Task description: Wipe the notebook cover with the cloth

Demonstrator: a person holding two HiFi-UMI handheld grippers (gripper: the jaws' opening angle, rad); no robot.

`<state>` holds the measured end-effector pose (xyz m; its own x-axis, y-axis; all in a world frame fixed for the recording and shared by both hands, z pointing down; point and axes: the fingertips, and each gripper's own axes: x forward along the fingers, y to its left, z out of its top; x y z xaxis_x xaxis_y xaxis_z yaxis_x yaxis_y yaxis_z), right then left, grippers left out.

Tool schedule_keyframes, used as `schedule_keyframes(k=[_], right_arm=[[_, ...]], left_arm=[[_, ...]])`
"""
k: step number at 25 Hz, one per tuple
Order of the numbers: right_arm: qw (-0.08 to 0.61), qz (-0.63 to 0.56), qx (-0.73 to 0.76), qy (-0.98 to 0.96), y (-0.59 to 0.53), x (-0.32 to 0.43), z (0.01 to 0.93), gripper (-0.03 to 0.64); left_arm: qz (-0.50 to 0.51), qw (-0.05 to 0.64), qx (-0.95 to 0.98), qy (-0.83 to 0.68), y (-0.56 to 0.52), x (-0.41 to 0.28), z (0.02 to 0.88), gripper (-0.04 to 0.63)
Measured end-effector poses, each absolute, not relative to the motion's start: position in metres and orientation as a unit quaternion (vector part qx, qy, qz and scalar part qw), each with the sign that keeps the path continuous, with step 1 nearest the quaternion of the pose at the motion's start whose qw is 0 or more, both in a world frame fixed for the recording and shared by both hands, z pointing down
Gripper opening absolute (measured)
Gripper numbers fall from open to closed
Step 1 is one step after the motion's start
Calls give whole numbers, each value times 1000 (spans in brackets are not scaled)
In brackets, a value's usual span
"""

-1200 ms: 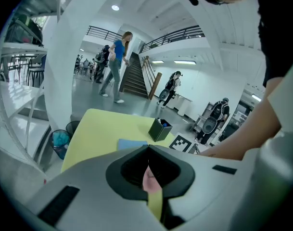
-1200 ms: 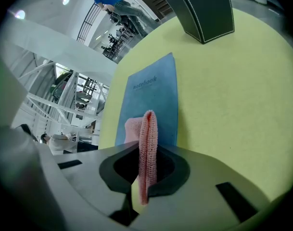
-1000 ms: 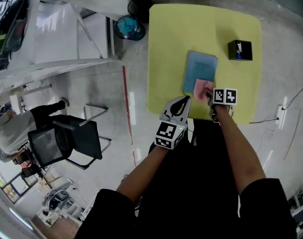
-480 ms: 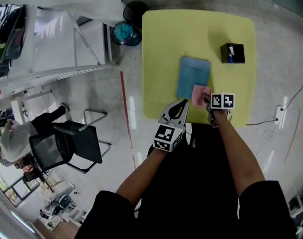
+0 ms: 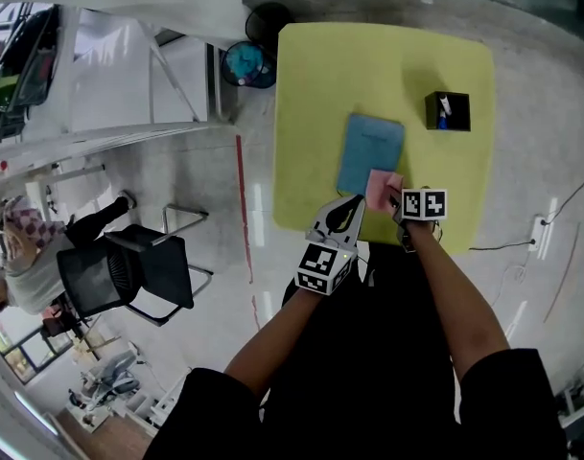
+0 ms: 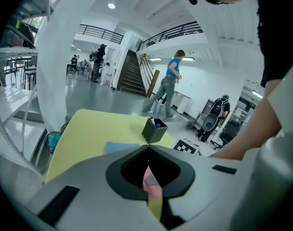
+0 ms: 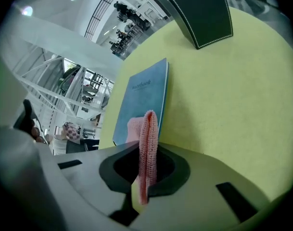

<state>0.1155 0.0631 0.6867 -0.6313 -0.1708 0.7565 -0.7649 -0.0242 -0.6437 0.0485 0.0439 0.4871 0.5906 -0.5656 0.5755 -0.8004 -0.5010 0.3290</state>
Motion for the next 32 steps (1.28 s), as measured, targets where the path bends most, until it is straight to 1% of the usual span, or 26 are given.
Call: schedule_keyframes(k=[4, 7, 11, 16, 21, 24, 28, 32], right_arm=[[222, 589, 353, -692, 59, 109, 667, 37], [205, 555, 350, -726, 51, 103, 641, 37], [176, 494, 366, -768, 41, 96, 575, 37], [130, 407, 403, -809, 40, 77, 469, 37], [92, 343, 452, -818, 87, 41, 383, 37], [81, 326, 479, -811, 128, 17, 353, 37], [82, 308, 500, -805, 184, -9, 326, 37], [97, 277, 526, -798, 227, -15, 303, 37]], left_arm=[[195, 300, 828, -432, 41, 43, 490, 8], [192, 290, 827, -442, 39, 39, 485, 8], [177, 279, 833, -443, 42, 30, 464, 8], [142, 261, 841, -452, 42, -6, 417, 8], [123, 227, 869, -422, 89, -38, 358, 8], [89, 238, 877, -407, 127, -59, 334, 8], [65, 248, 883, -393, 175, -80, 320, 8], [61, 248, 886, -387, 219, -95, 304, 8]])
